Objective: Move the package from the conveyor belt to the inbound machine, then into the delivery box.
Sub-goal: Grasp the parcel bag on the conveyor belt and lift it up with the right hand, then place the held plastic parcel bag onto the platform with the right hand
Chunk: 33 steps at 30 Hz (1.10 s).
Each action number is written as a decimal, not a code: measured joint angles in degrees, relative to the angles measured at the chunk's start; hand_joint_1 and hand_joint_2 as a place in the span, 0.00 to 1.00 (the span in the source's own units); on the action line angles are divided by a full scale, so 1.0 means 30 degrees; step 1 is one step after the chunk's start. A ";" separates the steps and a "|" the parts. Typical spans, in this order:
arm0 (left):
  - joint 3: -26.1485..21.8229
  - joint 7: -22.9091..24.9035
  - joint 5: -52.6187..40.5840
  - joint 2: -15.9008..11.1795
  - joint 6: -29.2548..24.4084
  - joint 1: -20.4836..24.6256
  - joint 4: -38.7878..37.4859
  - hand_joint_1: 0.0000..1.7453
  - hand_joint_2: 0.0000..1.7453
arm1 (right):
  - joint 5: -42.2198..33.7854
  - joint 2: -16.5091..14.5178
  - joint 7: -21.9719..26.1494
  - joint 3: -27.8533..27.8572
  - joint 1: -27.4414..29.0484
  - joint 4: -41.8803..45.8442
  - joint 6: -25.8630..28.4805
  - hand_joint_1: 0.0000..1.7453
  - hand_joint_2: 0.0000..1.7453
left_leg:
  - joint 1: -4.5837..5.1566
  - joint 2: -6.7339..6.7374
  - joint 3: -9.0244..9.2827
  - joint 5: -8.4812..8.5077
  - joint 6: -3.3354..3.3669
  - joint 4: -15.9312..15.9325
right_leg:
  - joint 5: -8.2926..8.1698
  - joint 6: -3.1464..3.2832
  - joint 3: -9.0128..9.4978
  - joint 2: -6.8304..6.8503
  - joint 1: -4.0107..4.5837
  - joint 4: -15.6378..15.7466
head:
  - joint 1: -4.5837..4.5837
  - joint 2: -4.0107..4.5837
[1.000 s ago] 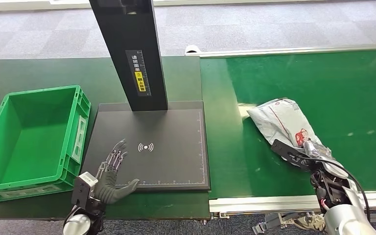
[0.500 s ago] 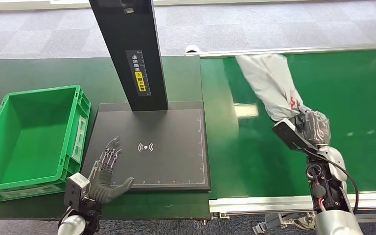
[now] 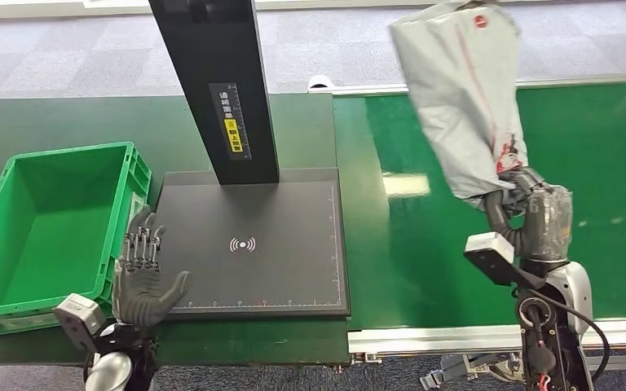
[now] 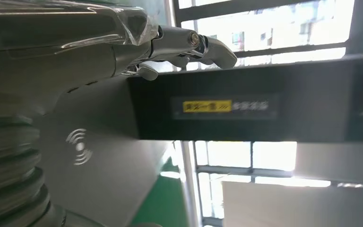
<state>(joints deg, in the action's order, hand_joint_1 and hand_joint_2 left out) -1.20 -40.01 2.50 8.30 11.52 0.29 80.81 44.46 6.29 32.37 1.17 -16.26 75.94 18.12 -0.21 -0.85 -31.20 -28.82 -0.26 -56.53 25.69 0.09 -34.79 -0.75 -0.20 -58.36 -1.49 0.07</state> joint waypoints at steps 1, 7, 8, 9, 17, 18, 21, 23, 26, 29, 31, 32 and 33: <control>-0.0069 -0.0020 0.0136 0.0042 -0.0042 0.0047 0.0198 0.00 1.00 | 0.0195 -0.0029 0.0020 -0.0401 0.0208 0.0337 -0.0236 1.00 1.00 | 0.0000 0.0000 0.0001 0.0002 -0.0001 0.0000 | 0.0000 0.0000 0.0001 0.0001 0.0000 0.0000 | -0.0002 0.0000; -0.0448 -0.0055 0.0753 0.0189 -0.0424 0.0453 0.0755 0.00 1.00 | 0.2487 0.0100 0.0311 -0.3023 0.0675 0.1033 -0.3241 1.00 1.00 | 0.0001 0.0022 0.0010 0.0009 -0.0002 0.0001 | -0.0006 0.0007 0.0011 -0.0006 0.0000 -0.0005 | 0.0004 0.0000; -0.0521 -0.0055 0.0846 0.0200 -0.0517 0.0566 0.0757 0.00 1.00 | 0.2716 0.0140 0.0244 -0.3613 0.0707 0.0991 -0.3808 1.00 1.00 | 0.0002 0.0026 0.0012 0.0009 -0.0002 0.0001 | -0.0006 0.0008 0.0011 -0.0005 0.0000 -0.0005 | 0.0004 0.0000; -0.0590 -0.0055 0.0937 0.0211 -0.0599 0.0661 0.0757 0.00 1.00 | 0.2822 0.0175 0.0162 -0.4254 0.0712 0.0888 -0.4418 1.00 1.00 | 0.0002 0.0024 0.0013 0.0009 -0.0002 0.0001 | -0.0006 0.0008 0.0010 -0.0003 0.0000 -0.0004 | 0.0000 0.0000; -0.0706 -0.0054 0.1442 0.0157 -0.0318 0.1164 0.0367 0.00 1.00 | 0.2294 0.0907 -0.0150 -0.8339 -0.0049 -0.2010 -0.7104 1.00 1.00 | 0.0003 0.0025 0.0006 0.0009 -0.0002 0.0000 | -0.0006 0.0008 0.0008 0.0000 -0.0001 -0.0004 | 0.0005 0.0002; -0.0695 -0.0054 0.1405 0.0138 -0.0313 0.1207 0.0287 0.00 1.00 | 0.2356 0.1009 -0.0304 -0.8646 -0.0205 -0.2352 -0.7217 1.00 1.00 | 0.0004 0.0025 0.0007 0.0009 -0.0002 0.0000 | -0.0006 0.0007 0.0008 0.0000 -0.0002 -0.0003 | 0.0004 0.0002; -0.0539 -0.0055 0.1208 0.0032 -0.0328 0.1290 0.0002 0.00 1.00 | 0.2718 0.1321 -0.1186 -0.9558 -0.0887 -0.3637 -0.7703 1.00 1.00 | 0.0005 0.0028 0.0010 0.0009 -0.0001 0.0000 | -0.0007 0.0007 0.0008 -0.0002 -0.0003 -0.0002 | 0.0002 0.0000; -0.0395 -0.0054 0.1110 -0.0040 -0.0342 0.1314 -0.0209 0.00 1.00 | 0.2880 0.1505 -0.1576 -1.0175 -0.1407 -0.4749 -0.7920 1.00 1.00 | 0.0005 0.0028 0.0013 0.0009 -0.0001 0.0000 | -0.0007 0.0007 0.0009 -0.0001 -0.0003 -0.0002 | 0.0004 0.0000; -0.0244 -0.0049 0.1074 -0.0151 -0.0377 0.1326 -0.0478 0.00 1.00 | 0.2935 0.1678 -0.1725 -1.0828 -0.1991 -0.6089 -0.8025 1.00 1.00 | 0.0004 0.0032 0.0022 0.0009 -0.0002 0.0000 | -0.0008 0.0008 0.0010 -0.0007 -0.0003 -0.0002 | 0.0000 0.0000; -0.0126 -0.0042 0.1057 -0.0233 -0.0395 0.1362 -0.0706 0.00 1.00 | 0.2937 0.1778 -0.1743 -1.1267 -0.2495 -0.7003 -0.8025 1.00 1.00 | 0.0003 0.0046 0.0041 0.0008 -0.0002 0.0000 | -0.0008 0.0009 0.0018 -0.0025 0.0000 -0.0002 | -0.0002 0.0000; -0.0058 0.0029 0.0994 -0.0284 -0.0375 0.1374 -0.0815 0.00 1.00 | 0.3066 0.1818 -0.1860 -1.1497 -0.2733 -0.7405 -0.7843 1.00 1.00 | 0.0002 0.0048 0.0054 0.0008 -0.0002 0.0000 | -0.0008 0.0009 0.0031 -0.0027 0.0001 -0.0002 | 0.0002 0.0000; -0.0007 0.0082 0.0945 -0.0319 -0.0352 0.1372 -0.0857 0.00 1.00 | 0.3193 0.1827 -0.1938 -1.1610 -0.2842 -0.7577 -0.7553 1.00 1.00 | 0.0002 0.0049 0.0062 0.0008 -0.0002 0.0000 | -0.0008 0.0010 0.0042 -0.0028 0.0001 -0.0002 | 0.0002 0.0000; 0.0060 0.0139 0.0859 -0.0354 -0.0317 0.1361 -0.0892 0.00 1.00 | 0.3344 0.1831 -0.2005 -1.1719 -0.2926 -0.7733 -0.7055 1.00 1.00 | 0.0002 0.0050 0.0071 0.0008 -0.0002 0.0000 | -0.0008 0.0010 0.0055 -0.0027 0.0001 -0.0002 | 0.0004 0.0000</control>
<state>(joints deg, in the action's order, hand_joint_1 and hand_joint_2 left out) -1.02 -39.59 5.08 7.24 10.57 4.38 78.13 54.49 11.79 26.35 -33.98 -25.04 52.74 -3.05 -0.21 -0.71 -30.99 -28.80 -0.27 -56.53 25.66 0.12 -34.63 -0.83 -0.20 -58.37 -1.48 0.07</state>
